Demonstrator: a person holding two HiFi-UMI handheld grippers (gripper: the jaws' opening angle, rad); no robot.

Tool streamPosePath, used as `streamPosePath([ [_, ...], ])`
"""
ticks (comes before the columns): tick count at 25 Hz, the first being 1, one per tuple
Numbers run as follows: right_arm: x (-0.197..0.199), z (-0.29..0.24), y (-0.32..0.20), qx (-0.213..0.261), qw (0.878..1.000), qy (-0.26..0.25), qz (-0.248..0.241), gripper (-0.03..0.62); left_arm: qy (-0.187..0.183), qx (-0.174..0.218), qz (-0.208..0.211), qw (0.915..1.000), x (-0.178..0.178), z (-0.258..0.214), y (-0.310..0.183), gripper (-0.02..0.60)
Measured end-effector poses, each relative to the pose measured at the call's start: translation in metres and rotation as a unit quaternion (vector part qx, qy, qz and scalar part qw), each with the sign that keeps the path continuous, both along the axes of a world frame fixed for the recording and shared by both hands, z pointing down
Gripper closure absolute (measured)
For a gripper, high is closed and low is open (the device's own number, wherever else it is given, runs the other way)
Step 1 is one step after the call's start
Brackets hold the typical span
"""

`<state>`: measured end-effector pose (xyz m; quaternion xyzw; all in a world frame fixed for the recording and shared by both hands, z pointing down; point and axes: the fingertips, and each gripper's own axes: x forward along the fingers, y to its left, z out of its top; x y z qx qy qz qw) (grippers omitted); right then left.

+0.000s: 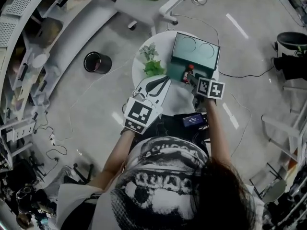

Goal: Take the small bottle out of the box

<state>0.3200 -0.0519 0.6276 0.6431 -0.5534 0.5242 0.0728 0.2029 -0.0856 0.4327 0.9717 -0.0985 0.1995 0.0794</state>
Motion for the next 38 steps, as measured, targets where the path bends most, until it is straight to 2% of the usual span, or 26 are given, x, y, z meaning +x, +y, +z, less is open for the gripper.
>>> streamPosePath([
  [6,0.004,0.029,-0.010,-0.045,0.999,-0.025,-0.009,0.370,0.000,-0.005,-0.043,0.9990,-0.016,0.003,-0.003,0.565],
  [17,0.004,0.065,-0.018,-0.125,0.991,-0.027,-0.029,0.329,0.000,-0.005,-0.092,0.9957,-0.041,0.006,-0.015,0.565],
  [22,-0.002,0.081,-0.016,-0.174,0.983,-0.025,-0.047,0.318,-0.005,-0.006,-0.107,0.9942,-0.051,0.012,-0.021,0.565],
  [27,-0.004,0.087,-0.010,-0.227,0.971,0.006,-0.071,0.329,-0.005,-0.008,-0.111,0.9938,-0.054,0.010,-0.023,0.565],
  [31,-0.003,0.088,-0.009,-0.227,0.971,0.017,-0.072,0.339,-0.004,-0.008,-0.109,0.9940,-0.053,0.011,-0.024,0.565],
  [38,-0.002,0.078,-0.011,-0.190,0.980,-0.017,-0.060,0.355,-0.003,-0.004,-0.103,0.9947,-0.051,0.009,-0.025,0.565],
])
